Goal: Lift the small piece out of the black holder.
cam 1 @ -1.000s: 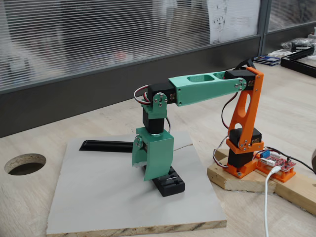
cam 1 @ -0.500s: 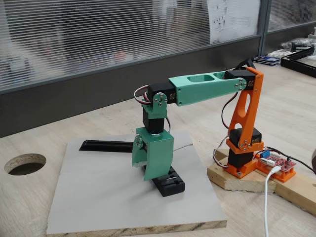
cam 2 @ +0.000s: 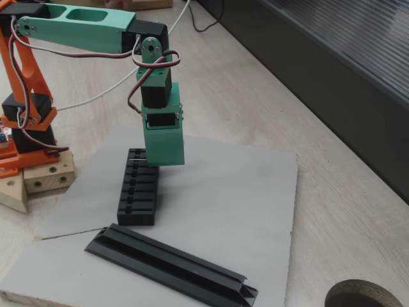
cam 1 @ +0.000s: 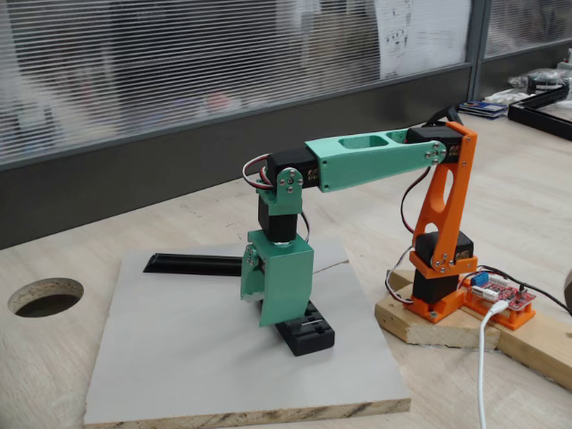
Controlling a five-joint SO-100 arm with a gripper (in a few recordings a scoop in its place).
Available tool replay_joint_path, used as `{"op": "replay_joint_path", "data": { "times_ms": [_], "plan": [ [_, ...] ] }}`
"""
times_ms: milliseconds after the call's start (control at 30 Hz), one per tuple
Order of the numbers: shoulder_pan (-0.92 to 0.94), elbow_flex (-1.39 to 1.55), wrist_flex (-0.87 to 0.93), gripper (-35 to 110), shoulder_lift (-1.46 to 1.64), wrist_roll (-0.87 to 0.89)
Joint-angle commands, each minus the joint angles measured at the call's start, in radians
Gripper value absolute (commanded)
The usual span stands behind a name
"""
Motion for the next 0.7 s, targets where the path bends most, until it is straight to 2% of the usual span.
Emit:
{"op": "replay_joint_path", "data": {
  "times_ms": [0,667],
  "plan": [
    [-0.014,0.002,0.008,47,0.0,0.028],
    [-0.015,0.061,-0.009,47,0.018,0.026]
  ]
}}
